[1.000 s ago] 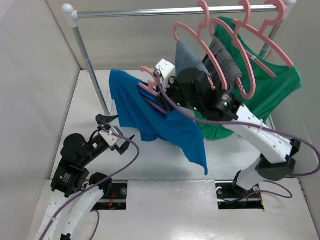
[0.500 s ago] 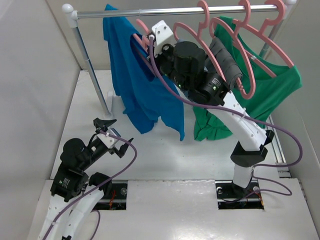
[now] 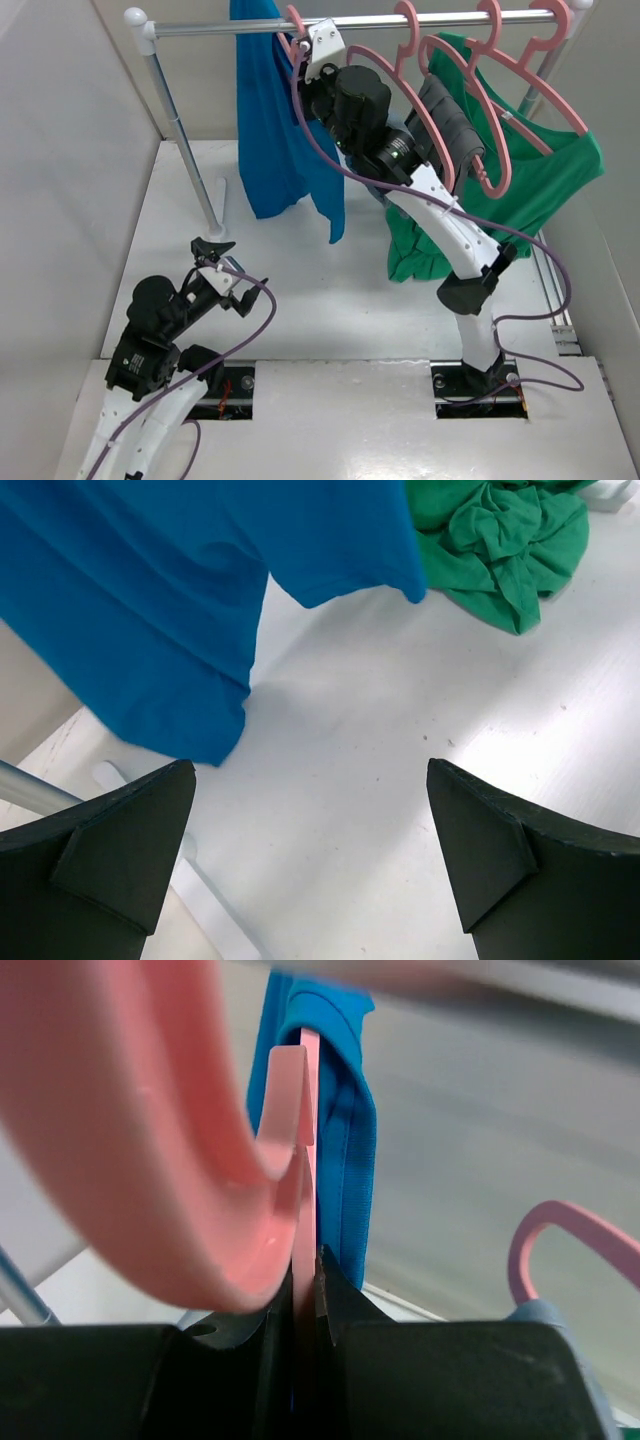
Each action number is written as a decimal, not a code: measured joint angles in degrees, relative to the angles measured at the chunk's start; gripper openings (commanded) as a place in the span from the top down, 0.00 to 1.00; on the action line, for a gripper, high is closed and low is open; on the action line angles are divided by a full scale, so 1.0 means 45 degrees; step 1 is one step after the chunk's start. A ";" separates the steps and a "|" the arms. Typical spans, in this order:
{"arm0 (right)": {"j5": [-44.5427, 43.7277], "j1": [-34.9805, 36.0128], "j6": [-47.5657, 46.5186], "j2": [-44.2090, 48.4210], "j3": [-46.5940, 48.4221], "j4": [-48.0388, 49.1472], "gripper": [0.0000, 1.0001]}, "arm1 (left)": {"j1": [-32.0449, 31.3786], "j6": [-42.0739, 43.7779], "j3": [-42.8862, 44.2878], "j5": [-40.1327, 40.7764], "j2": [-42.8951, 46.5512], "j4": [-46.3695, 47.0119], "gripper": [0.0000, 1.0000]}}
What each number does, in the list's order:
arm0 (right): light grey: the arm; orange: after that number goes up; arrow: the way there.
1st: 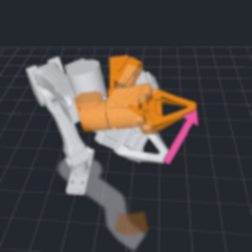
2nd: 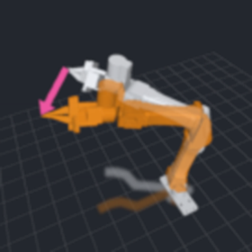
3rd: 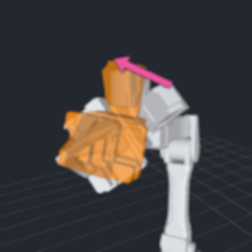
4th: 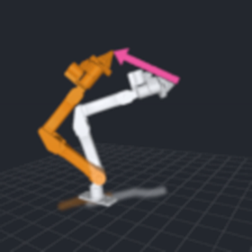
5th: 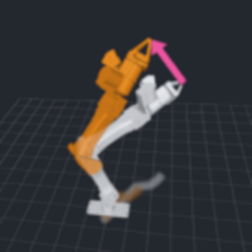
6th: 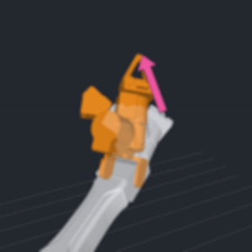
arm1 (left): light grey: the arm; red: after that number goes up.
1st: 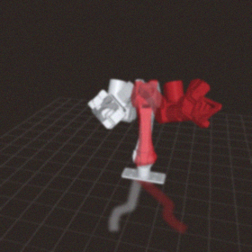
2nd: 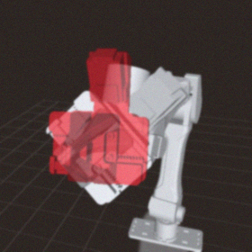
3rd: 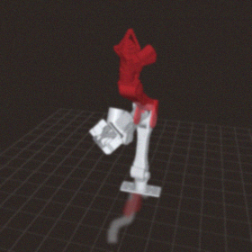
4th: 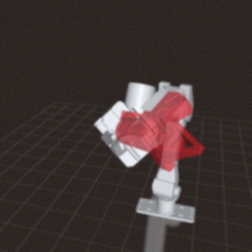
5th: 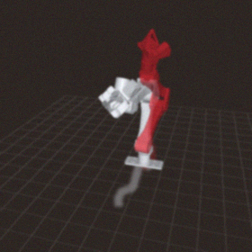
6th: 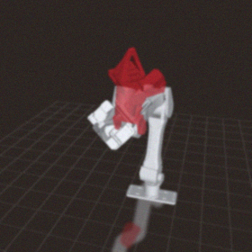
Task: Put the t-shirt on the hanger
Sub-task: Hang the hanger with tshirt onto the clothesline
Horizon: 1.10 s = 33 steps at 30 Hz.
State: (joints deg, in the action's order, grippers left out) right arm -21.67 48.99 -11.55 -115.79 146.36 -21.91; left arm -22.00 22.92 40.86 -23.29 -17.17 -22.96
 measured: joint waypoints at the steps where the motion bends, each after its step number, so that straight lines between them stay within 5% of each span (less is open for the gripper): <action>1: 0.0015 -0.0063 0.0136 -0.0141 0.0005 0.0024 1.00 | 0.0000 -0.0005 -0.0029 0.0000 0.0034 -0.0034 0.00; 11: 0.0359 -0.0656 0.1200 -0.0403 -0.0243 0.0787 0.97 | 0.0000 -0.0029 -0.0180 0.0194 0.0267 0.0010 0.00; 13: 0.0884 -0.0661 0.1311 -0.0097 -0.0976 0.1292 0.69 | 0.0000 -0.0029 -0.0267 0.0204 0.0316 -0.0019 0.00; 16: 0.2030 -0.0651 0.1423 0.0529 -0.2084 0.1797 0.51 | 0.0000 -0.0029 -0.0398 0.0238 0.0457 0.0000 0.00; 19: 0.3036 -0.0646 0.1413 0.1311 -0.3206 0.2137 0.08 | 0.0000 -0.0024 -0.0418 0.0233 0.0505 0.0005 0.00; 20: 0.3308 -0.0641 0.1384 0.1651 -0.3638 0.2200 0.00 | 0.0000 -0.0024 -0.0418 0.0228 0.0510 0.0005 0.00; 33: 0.4634 -0.0355 0.0923 0.5882 -0.8281 0.2516 0.00 | 0.0000 0.0034 -0.0418 0.0121 0.0515 0.0005 0.00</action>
State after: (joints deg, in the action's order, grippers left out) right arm -0.82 47.40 -7.40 -89.32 109.10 -10.59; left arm -22.00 23.07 38.98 -22.74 -14.85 -22.94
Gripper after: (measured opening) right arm 0.995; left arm 0.997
